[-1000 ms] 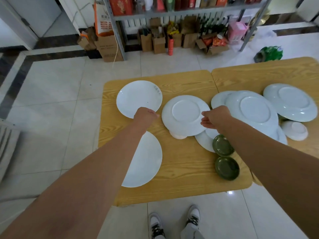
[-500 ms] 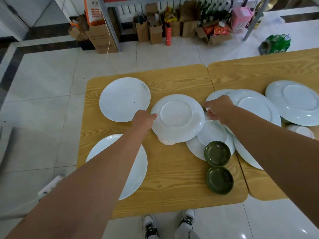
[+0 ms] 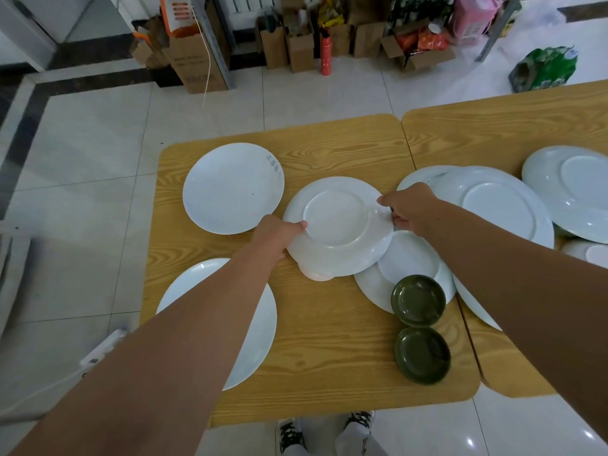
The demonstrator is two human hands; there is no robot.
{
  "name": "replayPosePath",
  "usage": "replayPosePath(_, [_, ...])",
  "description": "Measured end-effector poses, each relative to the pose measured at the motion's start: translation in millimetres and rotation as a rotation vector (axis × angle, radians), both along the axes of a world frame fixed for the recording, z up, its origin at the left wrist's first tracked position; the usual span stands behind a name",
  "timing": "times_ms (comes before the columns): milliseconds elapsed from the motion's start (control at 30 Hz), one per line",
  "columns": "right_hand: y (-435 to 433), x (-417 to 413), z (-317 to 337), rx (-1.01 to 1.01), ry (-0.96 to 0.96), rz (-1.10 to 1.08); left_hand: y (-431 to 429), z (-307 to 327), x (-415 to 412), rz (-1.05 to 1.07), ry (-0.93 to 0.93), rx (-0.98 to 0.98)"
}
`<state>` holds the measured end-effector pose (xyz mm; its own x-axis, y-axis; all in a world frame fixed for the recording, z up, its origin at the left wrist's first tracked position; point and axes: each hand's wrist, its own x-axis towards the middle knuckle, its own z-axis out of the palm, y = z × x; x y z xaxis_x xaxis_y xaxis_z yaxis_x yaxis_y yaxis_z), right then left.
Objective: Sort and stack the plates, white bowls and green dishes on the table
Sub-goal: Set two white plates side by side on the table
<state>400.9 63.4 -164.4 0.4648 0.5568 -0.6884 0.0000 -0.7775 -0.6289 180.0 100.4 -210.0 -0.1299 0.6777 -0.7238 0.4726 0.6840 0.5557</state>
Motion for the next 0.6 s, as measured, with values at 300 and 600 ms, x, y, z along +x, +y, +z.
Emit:
replayPosePath(300, [1.3, -5.5, 5.2, -0.007, -0.013, -0.007, -0.4, 6.5, 0.5, 0.022, -0.055, 0.007])
replayPosePath(600, [-6.1, 4.1, 2.2, 0.036, 0.017, -0.052, -2.4, 22.6, -0.4, -0.027, -0.066, 0.003])
